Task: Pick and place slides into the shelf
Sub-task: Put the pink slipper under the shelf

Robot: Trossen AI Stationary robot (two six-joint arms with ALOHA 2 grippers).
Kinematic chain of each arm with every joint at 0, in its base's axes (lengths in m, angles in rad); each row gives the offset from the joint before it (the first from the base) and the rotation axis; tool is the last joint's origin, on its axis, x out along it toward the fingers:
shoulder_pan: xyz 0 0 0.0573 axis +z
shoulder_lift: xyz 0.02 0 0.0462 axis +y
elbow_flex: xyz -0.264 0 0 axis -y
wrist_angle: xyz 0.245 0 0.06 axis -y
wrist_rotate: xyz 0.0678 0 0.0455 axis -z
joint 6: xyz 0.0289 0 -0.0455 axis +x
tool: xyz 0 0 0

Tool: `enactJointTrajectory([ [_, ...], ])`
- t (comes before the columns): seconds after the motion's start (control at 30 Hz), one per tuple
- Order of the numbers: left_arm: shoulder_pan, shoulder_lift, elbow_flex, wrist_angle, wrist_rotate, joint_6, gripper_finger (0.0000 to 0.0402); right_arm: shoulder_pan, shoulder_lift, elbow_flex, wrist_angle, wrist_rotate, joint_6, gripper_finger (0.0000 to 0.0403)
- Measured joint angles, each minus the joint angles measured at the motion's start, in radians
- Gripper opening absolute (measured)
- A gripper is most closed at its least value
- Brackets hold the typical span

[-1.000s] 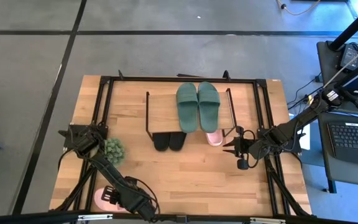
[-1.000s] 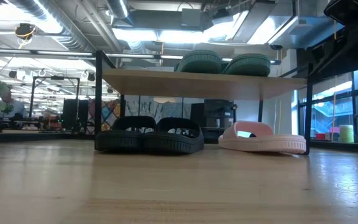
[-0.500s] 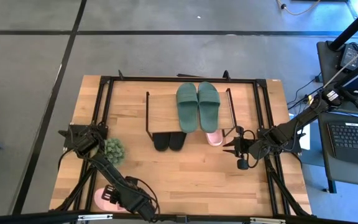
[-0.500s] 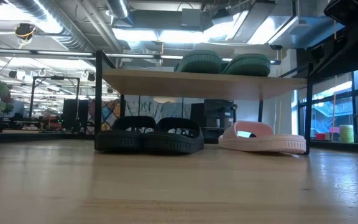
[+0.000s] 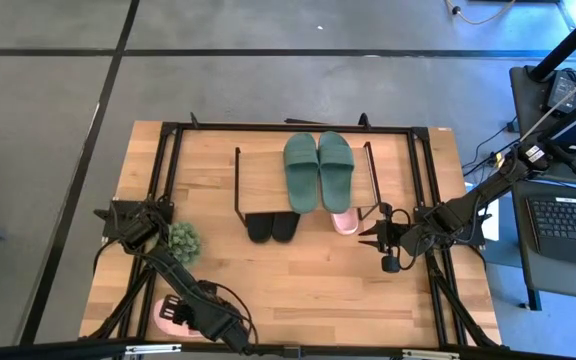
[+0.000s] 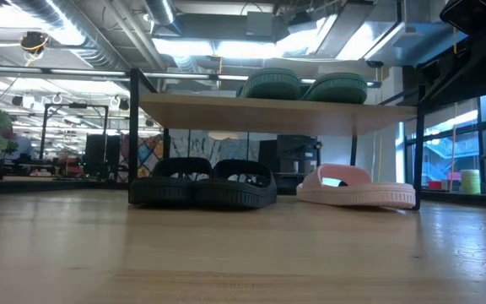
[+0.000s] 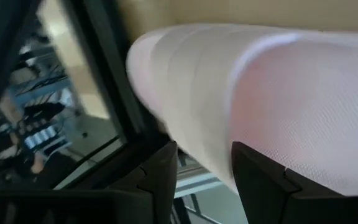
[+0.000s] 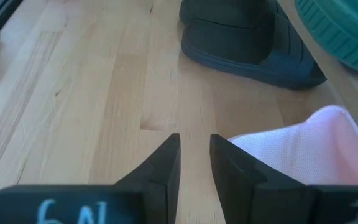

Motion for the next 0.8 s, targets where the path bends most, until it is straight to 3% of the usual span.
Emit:
enactJointTrajectory([
  [0.43, -0.026, -0.001, -0.009, -0.009, -0.032, -0.044, 0.0143, 0.000, 0.000, 0.000, 0.000, 0.000, 0.000, 0.0089],
  [0.63, -0.026, -0.001, -0.087, 0.003, 0.065, -0.038, 0.0143, 0.000, 0.000, 0.000, 0.000, 0.000, 0.001, 0.0089],
  [0.8, -0.028, -0.001, -0.128, 0.022, 0.074, -0.008, 0.0138, 0.000, 0.000, 0.000, 0.000, 0.000, 0.000, 0.0089],
])
